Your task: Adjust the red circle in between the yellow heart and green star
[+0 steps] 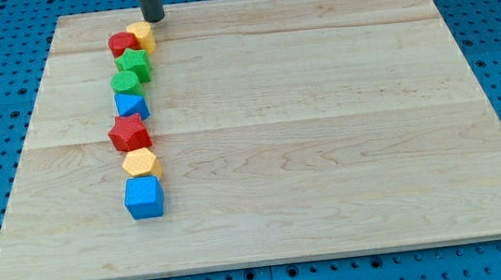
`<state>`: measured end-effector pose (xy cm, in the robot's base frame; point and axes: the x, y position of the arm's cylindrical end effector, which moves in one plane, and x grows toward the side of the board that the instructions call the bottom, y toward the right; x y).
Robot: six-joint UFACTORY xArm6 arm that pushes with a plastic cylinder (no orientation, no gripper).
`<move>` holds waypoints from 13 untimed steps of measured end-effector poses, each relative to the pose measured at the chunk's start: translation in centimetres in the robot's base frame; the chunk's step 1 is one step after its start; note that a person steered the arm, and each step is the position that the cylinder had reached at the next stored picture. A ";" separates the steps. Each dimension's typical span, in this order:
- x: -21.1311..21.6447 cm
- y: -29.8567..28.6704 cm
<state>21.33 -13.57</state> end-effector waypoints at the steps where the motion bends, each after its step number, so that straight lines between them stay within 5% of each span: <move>1: 0.1 -4.9; 7: 7.2 -3.8; 9: 2.6 -3.8; 10: 1.0 2.0; 11: 1.8 5.8; 13: 3.3 2.1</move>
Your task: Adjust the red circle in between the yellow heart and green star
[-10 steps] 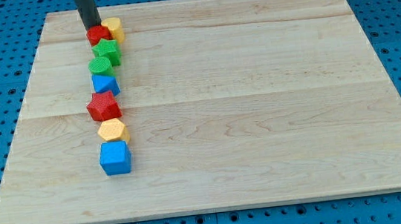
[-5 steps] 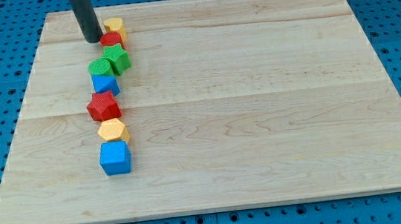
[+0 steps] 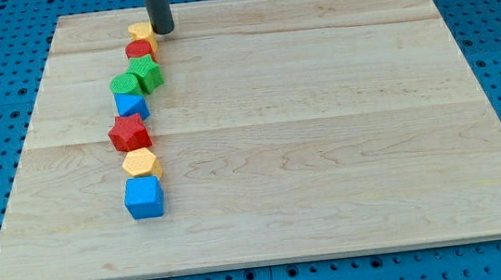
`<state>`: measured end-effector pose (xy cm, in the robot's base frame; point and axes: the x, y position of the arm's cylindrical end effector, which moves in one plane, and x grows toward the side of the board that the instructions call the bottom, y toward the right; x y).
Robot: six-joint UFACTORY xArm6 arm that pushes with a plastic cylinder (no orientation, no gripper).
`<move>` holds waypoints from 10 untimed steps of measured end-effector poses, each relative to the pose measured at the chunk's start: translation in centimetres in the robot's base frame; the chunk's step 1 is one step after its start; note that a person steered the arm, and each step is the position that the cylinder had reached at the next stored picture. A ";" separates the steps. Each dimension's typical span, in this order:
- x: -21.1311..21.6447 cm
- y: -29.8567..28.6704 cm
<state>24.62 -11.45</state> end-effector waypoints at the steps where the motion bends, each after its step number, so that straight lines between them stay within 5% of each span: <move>1: 0.0 -0.6; 4: 2.8 -0.5; 6: 6.1 4.7; 10: 6.6 1.6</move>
<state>31.23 -9.82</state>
